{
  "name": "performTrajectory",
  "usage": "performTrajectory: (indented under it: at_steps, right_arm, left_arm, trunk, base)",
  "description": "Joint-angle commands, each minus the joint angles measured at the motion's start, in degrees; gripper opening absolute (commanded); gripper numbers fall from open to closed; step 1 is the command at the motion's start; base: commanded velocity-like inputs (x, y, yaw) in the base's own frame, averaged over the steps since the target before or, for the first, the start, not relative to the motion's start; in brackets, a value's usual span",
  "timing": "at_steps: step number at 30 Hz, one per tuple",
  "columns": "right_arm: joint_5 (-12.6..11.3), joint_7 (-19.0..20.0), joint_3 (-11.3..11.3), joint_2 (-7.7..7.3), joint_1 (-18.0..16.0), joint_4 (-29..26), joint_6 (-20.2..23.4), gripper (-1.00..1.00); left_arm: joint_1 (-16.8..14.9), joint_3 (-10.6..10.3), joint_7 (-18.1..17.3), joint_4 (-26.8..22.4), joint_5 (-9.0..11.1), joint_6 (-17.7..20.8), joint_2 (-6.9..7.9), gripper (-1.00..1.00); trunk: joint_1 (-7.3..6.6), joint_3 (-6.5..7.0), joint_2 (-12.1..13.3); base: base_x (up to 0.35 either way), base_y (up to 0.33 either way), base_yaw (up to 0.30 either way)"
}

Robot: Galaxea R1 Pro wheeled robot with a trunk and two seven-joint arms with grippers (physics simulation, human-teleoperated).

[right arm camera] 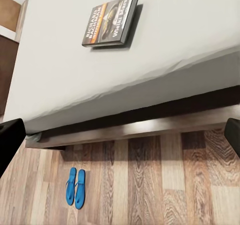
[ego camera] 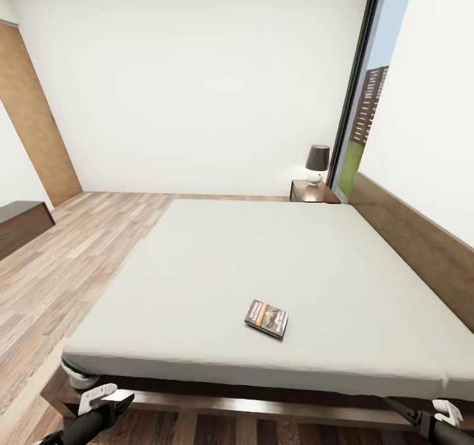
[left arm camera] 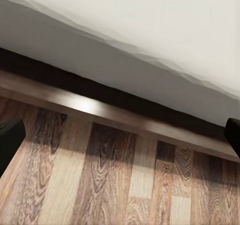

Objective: In the bedroom, move the book from the bed onto either nightstand, and place the two sandals side by side next to the bed.

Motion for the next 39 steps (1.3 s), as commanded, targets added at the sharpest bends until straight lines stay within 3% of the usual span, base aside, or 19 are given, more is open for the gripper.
performTrajectory:
  at_steps: [1,23,39]
  right_arm:
    - [0.2,0.2,-0.5,0.00,0.0,0.0,0.6,1.00]
    - [0.2,0.2,-0.5,0.00,0.0,-0.1,0.6,1.00]
    - [0.2,0.2,-0.5,0.00,0.0,-0.1,0.6,1.00]
  left_arm:
    - [-0.1,0.5,-0.4,0.0,-0.6,0.0,-0.03,1.00]
    - [-0.1,0.4,-0.4,0.0,-0.5,0.0,-0.03,1.00]
    - [-0.1,0.4,-0.4,0.0,-0.5,0.1,-0.03,1.00]
  trunk:
    - [0.01,-0.07,0.0]
    - [0.01,-0.08,0.0]
    - [0.01,-1.33,0.0]
  base:
    - [0.000,0.000,0.000]
    - [0.000,0.000,0.000]
    - [0.000,0.000,0.000]
